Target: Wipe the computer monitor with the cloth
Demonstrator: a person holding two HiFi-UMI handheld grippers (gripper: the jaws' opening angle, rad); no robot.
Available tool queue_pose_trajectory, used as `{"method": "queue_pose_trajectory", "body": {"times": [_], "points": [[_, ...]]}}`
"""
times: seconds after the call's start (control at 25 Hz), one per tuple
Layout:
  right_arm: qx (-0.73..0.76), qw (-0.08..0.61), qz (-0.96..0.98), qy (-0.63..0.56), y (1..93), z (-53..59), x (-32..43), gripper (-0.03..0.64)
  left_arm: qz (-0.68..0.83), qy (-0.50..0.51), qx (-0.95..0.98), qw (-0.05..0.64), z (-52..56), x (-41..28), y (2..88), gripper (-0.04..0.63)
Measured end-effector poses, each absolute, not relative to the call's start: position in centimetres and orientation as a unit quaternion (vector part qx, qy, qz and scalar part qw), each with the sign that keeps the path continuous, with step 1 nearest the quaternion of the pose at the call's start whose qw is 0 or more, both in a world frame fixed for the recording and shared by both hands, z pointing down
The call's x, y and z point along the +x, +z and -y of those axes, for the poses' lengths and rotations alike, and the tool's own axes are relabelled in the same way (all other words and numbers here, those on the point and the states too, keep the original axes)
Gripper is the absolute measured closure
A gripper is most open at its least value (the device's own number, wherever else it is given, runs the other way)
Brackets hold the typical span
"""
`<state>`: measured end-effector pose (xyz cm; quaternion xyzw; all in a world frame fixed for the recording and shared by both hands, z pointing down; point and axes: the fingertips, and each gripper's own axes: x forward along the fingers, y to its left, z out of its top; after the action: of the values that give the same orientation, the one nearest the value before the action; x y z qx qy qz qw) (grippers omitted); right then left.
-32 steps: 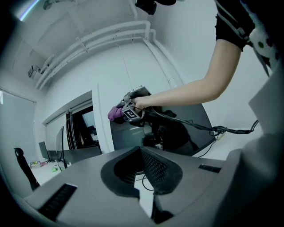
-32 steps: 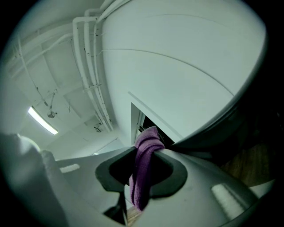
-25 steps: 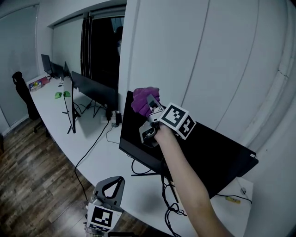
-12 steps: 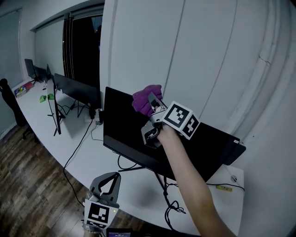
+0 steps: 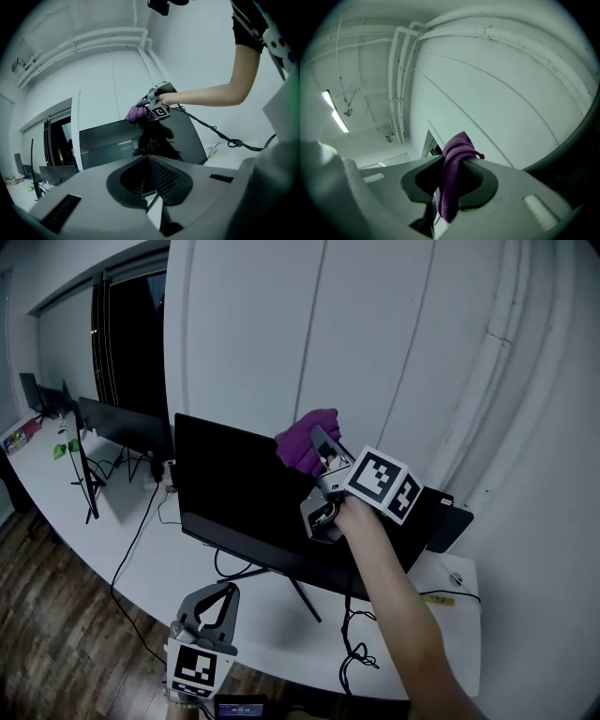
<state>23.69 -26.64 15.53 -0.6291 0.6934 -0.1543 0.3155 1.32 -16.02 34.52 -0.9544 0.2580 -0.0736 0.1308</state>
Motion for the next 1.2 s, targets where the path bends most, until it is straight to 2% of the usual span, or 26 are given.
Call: {"method": "queue_pose_trajectory", "body": {"times": [1.2], "points": [[-0.778,0.299,-0.546,-0.08,16.7,5.0,41.7,0.532,-0.125,-0.057,-0.982,0.134,10.5,12.2,34.5,0.589]]}}
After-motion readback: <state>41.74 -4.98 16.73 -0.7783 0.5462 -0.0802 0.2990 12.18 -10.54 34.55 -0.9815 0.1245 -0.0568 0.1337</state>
